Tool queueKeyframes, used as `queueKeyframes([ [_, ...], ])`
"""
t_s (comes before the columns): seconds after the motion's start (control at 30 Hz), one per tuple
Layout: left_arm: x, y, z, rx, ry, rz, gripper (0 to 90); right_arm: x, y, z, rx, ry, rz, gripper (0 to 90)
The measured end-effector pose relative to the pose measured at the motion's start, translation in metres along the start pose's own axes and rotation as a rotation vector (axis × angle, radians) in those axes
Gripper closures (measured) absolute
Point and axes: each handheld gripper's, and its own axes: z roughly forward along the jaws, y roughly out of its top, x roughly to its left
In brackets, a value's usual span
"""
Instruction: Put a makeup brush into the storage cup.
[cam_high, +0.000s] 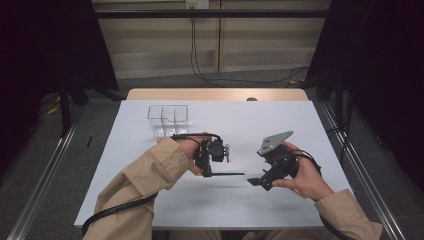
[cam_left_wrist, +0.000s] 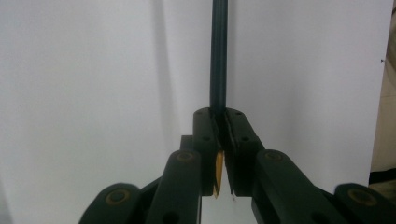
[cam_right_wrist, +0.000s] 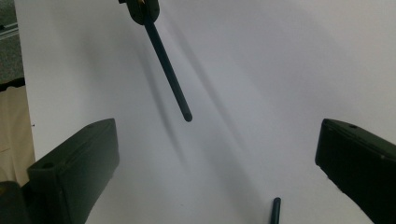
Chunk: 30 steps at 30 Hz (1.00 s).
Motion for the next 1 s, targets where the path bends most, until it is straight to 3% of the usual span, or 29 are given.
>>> queueKeyframes([
  [0.4, -0.001, 0.004, -0.001, -0.007, -0.006, 0.018, 84.2, 0.006, 0.014, 0.01, 0.054, 0.013, -0.023, 10.5],
  [0.73, -0.002, 0.005, -0.003, -0.018, -0.012, 0.013, 84.2, 0.009, 0.017, 0.016, 0.058, 0.06, -0.045, 34.4],
  [0.83, -0.004, 0.008, -0.003, -0.022, -0.009, 0.021, 84.2, 0.009, 0.016, 0.018, 0.065, 0.074, -0.051, 41.2],
  [0.9, -0.003, 0.01, -0.004, 0.0, -0.012, 0.048, 84.2, 0.01, 0.015, 0.02, 0.067, 0.082, -0.054, 46.0],
  [1.0, -0.004, 0.011, -0.003, -0.013, -0.018, 0.031, 84.2, 0.012, 0.016, 0.022, 0.062, 0.102, -0.062, 55.9],
])
